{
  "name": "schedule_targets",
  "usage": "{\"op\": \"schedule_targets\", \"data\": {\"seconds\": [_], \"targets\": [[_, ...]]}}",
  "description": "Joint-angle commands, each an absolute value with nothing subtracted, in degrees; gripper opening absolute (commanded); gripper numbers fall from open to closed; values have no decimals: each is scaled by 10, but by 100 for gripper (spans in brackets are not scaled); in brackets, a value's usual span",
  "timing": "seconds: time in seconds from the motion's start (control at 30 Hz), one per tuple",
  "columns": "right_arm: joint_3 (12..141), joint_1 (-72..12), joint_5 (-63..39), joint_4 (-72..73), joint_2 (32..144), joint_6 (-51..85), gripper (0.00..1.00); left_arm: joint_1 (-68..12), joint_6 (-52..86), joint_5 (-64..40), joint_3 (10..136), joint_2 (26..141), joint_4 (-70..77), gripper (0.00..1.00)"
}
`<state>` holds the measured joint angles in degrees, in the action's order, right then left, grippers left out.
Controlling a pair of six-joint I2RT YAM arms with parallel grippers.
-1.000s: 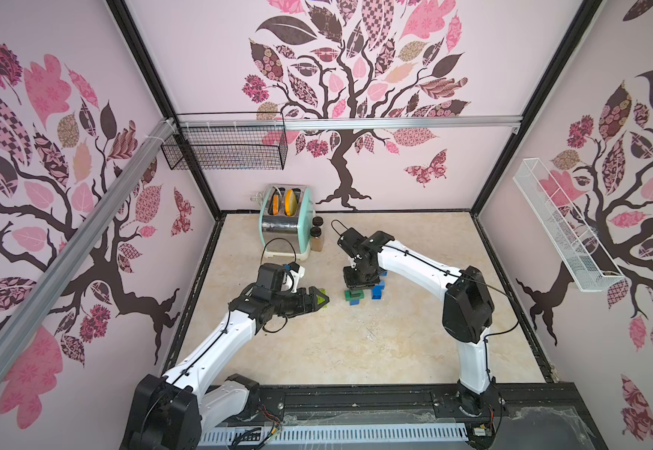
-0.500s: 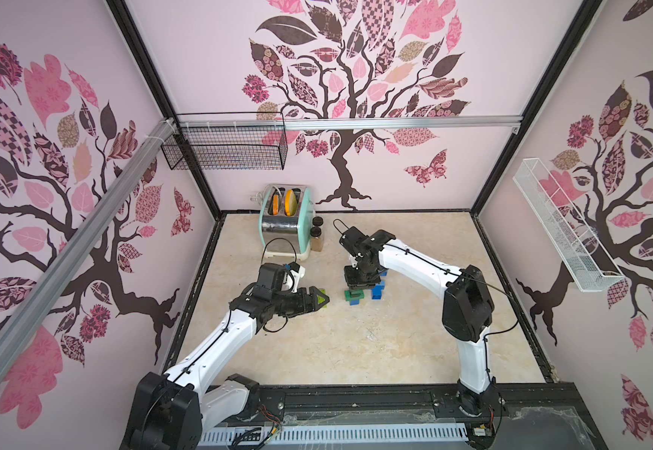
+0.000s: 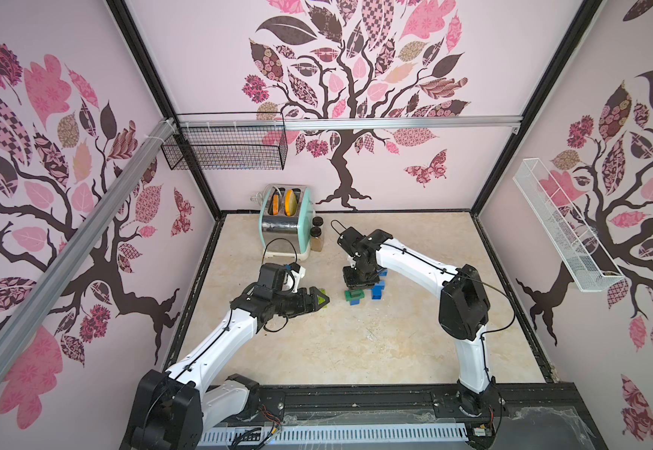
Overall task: Assemble the letter f with lego
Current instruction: Assemble the lego brick with the lego brick.
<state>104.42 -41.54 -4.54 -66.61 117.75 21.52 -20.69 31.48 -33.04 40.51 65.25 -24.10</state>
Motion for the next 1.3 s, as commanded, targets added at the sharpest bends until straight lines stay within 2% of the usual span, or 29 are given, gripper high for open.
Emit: {"op": "schedule_targets", "data": {"seconds": [0.0,0.73,1.27], "targets": [[1044,-414,-25,-681,1208,204,36,-207,308,-325,417,652,-232,84],[994,-415,-17,-655,1224,189,35,-207,305,-319,419,661,-239,84],[1060,-410,-26,-681,1224,223,35,-207,304,-319,421,660,-241,84]]}}
